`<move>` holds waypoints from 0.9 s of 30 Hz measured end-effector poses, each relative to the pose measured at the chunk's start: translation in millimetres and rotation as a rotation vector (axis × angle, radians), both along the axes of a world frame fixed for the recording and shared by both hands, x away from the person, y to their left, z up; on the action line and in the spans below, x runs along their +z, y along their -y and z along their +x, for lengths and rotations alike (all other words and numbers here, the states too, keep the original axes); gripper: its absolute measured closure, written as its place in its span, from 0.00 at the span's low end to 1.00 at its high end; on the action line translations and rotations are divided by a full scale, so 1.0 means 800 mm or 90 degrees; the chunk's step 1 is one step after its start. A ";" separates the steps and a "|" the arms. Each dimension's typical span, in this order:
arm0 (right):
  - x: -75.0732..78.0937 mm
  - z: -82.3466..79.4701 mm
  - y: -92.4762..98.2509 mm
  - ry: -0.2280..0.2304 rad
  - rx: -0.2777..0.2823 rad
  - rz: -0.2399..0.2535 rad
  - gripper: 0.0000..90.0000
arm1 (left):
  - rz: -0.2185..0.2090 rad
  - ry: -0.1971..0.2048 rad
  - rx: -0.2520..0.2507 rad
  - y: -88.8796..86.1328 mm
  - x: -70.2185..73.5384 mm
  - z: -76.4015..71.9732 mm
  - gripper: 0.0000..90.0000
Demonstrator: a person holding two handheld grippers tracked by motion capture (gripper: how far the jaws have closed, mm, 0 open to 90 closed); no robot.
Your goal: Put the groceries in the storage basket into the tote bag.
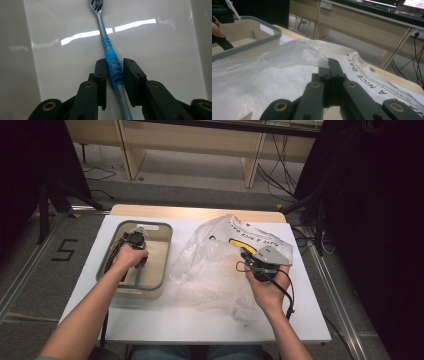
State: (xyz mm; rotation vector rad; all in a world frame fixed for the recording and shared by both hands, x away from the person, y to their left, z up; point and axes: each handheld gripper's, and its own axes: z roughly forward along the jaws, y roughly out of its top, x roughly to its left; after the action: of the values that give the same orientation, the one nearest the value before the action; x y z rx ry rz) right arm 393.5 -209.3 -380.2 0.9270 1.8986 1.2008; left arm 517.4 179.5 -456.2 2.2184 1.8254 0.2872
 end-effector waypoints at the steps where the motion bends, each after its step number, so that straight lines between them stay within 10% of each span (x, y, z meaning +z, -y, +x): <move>1: 0.000 0.000 0.000 0.000 0.001 0.000 1.00 | 0.000 0.000 0.000 0.000 0.000 0.000 0.81; 27: -0.001 0.001 0.000 0.000 0.000 -0.003 1.00 | 0.004 -0.004 -0.010 0.003 0.001 0.000 0.87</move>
State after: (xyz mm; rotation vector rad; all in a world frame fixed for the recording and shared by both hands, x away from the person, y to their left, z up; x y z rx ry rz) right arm 394.0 -209.5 -380.8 0.9256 1.9007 1.1963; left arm 517.7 177.2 -455.3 2.2396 1.8112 0.2828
